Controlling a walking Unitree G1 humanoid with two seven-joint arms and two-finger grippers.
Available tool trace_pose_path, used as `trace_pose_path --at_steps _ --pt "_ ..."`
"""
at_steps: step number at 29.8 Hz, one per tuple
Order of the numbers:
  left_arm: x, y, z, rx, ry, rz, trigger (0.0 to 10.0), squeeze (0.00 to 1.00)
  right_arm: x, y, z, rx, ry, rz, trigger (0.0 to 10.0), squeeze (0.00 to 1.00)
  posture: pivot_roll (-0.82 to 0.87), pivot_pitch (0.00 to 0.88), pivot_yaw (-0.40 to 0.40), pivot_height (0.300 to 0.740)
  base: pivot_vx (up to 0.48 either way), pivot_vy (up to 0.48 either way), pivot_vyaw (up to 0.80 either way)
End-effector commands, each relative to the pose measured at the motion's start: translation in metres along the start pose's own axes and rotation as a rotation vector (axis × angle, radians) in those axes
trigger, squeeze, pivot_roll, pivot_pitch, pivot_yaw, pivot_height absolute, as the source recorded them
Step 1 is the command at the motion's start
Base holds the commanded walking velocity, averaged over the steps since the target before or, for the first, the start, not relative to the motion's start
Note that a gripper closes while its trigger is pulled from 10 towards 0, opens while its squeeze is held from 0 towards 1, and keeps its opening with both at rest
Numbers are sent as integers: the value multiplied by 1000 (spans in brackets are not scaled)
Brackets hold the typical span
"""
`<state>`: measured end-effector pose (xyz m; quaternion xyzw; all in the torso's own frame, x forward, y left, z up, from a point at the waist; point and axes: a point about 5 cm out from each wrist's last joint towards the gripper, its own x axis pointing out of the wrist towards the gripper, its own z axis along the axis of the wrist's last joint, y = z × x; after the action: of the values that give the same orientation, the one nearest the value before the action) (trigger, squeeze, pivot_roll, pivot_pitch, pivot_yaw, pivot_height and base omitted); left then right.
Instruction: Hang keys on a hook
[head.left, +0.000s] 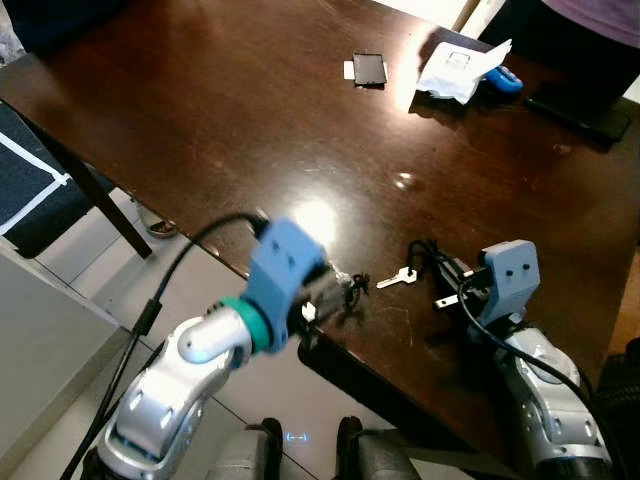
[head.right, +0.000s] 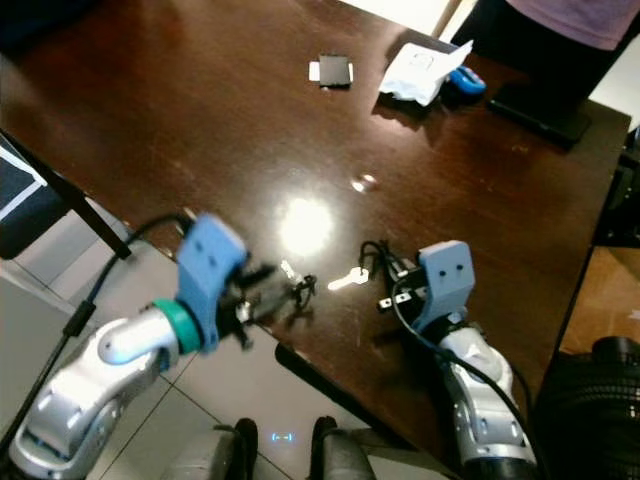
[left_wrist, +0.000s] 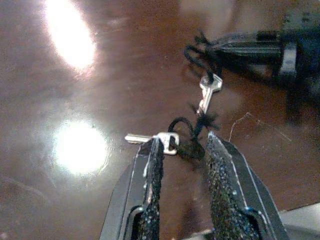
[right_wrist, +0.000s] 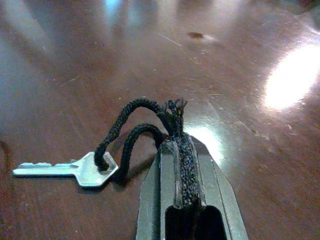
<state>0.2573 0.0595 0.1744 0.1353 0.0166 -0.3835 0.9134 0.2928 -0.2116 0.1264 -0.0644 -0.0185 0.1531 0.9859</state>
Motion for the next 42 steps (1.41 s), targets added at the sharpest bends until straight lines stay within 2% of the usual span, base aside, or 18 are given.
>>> trace_pose_path --at_steps 1,6,9,10,11,12,15,16,17,18,19,31,37,42 --pt "4 -5 -2 46 14 -8 10000 0 -7 5 -24 32 110 11 10000 0 22 223 95 740 0 0 0" --pt "8 -5 5 59 3 -9 10000 0 -6 5 -23 31 109 14 10000 0 22 223 95 740 0 0 0" --pt "7 -5 12 105 -9 -27 10000 0 -6 3 -23 28 109 11 10000 0 18 213 97 740 0 0 0" --pt "7 -6 10 121 -7 -33 10000 937 -7 3 -24 27 110 10 10000 0 18 211 97 740 0 0 0" --pt "7 -6 10 121 -7 -33 10000 937 -7 3 -24 27 110 10 10000 0 18 211 97 740 0 0 0" --pt "7 -7 9 127 -2 -38 10000 1000 -7 3 -24 27 111 10 10000 0 18 211 97 740 0 0 0" --pt "9 -8 3 145 15 -30 10000 1000 -7 4 -24 28 110 11 10000 0 18 208 98 740 0 0 0" --pt "9 -10 -1 153 26 -32 10000 953 -7 4 -24 28 109 12 10000 0 15 205 99 740 0 0 0" --pt "9 -12 -4 158 36 -38 10000 298 -7 4 -24 28 108 12 10000 0 15 205 99 740 0 0 0" --pt "9 -12 -4 158 36 -38 10000 298 -7 4 -24 28 108 12 10000 0 15 205 99 740 0 0 0" --pt "9 -13 -7 158 45 -46 10000 0 -7 4 -24 28 108 12 10000 0 15 205 99 740 0 0 0" --pt "11 -21 -20 129 87 -54 10000 0 -9 1 -24 20 111 14 10000 0 7 197 95 740 0 0 0" --pt "23 -21 -23 74 91 34 10000 0 -9 3 -24 19 117 26 10000 0 12 225 85 740 0 0 0" --pt "26 -18 -23 60 94 61 10000 0 -9 4 -24 19 118 30 10000 0 12 229 85 740 0 0 0"
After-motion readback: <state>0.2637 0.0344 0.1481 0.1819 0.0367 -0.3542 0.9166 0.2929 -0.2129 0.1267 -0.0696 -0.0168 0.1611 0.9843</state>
